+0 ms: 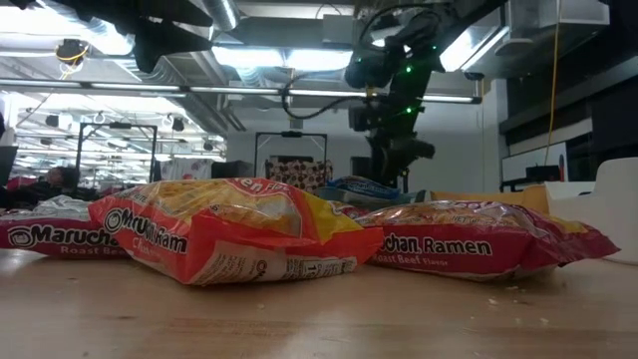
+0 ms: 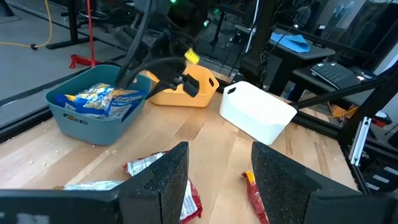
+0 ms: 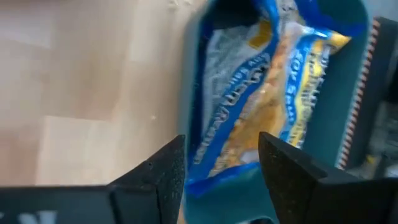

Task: Sort Maruchan noodles
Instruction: Put the bottom blue noodle pack into the blue bin

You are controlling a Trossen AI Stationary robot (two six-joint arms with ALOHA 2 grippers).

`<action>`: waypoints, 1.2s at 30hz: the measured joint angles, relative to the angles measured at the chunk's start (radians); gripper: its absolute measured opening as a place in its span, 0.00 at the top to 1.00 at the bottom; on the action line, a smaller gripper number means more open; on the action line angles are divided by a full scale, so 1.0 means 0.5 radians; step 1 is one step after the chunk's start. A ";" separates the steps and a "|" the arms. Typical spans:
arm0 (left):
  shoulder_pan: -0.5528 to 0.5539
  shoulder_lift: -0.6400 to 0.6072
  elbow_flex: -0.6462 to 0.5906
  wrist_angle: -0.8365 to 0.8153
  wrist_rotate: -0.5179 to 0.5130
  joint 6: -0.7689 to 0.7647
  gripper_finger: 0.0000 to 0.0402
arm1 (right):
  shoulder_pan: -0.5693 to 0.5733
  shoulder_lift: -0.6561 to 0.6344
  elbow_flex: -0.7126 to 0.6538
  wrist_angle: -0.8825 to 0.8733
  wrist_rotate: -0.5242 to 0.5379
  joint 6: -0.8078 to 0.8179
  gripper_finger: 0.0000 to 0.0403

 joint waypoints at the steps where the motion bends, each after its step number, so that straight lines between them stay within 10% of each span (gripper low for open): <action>1: 0.000 0.000 0.000 0.000 0.000 0.000 0.58 | -0.001 0.008 -0.001 0.020 0.043 -0.001 0.55; 18: 0.000 0.000 0.000 -0.033 -0.036 0.000 0.58 | -0.105 0.123 -0.002 0.327 0.389 -0.131 0.59; 36: 0.000 0.000 0.000 -0.031 -0.037 -0.054 0.58 | 0.004 -0.096 0.000 0.207 0.272 -0.163 0.59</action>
